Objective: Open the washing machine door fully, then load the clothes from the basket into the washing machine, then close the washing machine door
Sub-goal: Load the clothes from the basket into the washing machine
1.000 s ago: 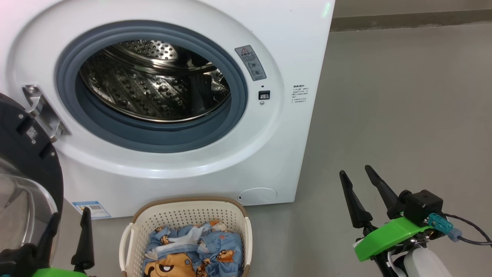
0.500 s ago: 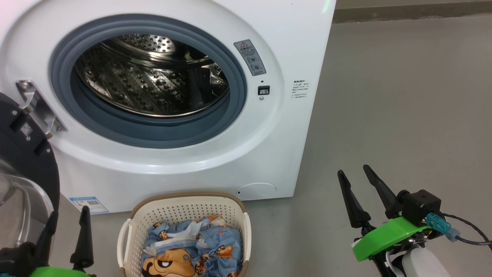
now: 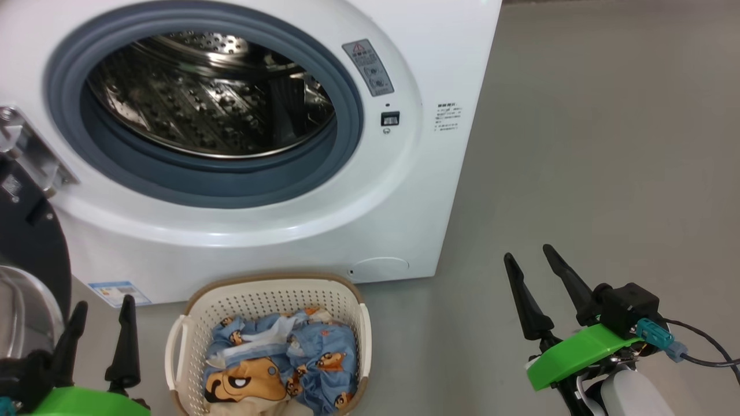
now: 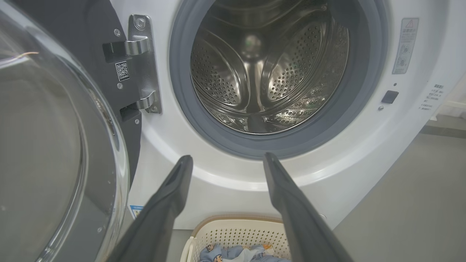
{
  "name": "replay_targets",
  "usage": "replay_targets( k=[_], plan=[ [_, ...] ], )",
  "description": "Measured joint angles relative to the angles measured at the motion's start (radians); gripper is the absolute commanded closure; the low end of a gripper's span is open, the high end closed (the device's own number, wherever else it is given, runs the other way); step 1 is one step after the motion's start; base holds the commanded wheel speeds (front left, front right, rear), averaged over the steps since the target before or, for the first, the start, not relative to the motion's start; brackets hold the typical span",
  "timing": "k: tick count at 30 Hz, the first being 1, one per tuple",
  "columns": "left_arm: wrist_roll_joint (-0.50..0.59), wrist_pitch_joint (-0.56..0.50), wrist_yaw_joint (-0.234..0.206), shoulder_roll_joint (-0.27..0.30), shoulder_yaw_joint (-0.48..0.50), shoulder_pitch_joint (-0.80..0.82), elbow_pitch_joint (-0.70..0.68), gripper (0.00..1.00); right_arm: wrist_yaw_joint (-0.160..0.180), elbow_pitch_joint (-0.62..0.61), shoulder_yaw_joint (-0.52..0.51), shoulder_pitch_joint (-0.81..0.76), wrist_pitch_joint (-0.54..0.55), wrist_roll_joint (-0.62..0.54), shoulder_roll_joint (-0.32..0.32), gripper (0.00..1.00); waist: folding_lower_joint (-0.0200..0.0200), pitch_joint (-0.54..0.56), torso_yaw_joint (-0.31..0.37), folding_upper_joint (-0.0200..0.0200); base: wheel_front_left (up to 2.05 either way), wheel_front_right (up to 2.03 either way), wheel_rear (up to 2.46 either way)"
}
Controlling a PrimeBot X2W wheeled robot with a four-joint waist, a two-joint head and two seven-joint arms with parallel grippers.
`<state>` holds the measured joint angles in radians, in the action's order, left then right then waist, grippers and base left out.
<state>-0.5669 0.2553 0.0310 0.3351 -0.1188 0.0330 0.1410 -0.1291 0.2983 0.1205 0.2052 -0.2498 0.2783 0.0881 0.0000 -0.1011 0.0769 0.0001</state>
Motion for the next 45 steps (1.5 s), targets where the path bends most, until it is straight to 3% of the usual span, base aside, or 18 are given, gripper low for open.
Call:
replay_targets(
  k=[15, 26, 34, 45],
  plan=[
    [0.0, -0.01, 0.032, 0.036, -0.007, 0.083, 0.03, 0.0, 0.0, -0.044, -0.015, 0.024, 0.0, -0.039, -0.027, 0.0, 0.0, -0.137, 0.031, 0.0, 0.0, 0.0, 0.0],
    [-0.03, -0.021, 0.072, 0.061, -0.024, 0.195, 0.135, 0.0, 0.0, -0.082, -0.005, 0.072, 0.0, -0.019, -0.03, 0.0, 0.0, -0.28, 0.064, 0.0, 0.0, 0.0, 0.0],
    [-0.062, -0.038, 0.093, 0.083, -0.094, 0.318, 0.249, 0.0, 0.0, -0.116, 0.004, 0.118, 0.0, 0.009, -0.031, 0.0, 0.0, -0.393, 0.085, -0.0001, 0.0, 0.0, 0.0],
    [-0.116, -0.058, 0.097, 0.11, -0.263, 0.479, 0.396, 0.0, 0.0, -0.143, 0.026, 0.163, 0.0, 0.038, -0.031, 0.0, 0.0, -0.522, 0.115, 0.0, 0.0, 0.0, 0.0]
  ],
)
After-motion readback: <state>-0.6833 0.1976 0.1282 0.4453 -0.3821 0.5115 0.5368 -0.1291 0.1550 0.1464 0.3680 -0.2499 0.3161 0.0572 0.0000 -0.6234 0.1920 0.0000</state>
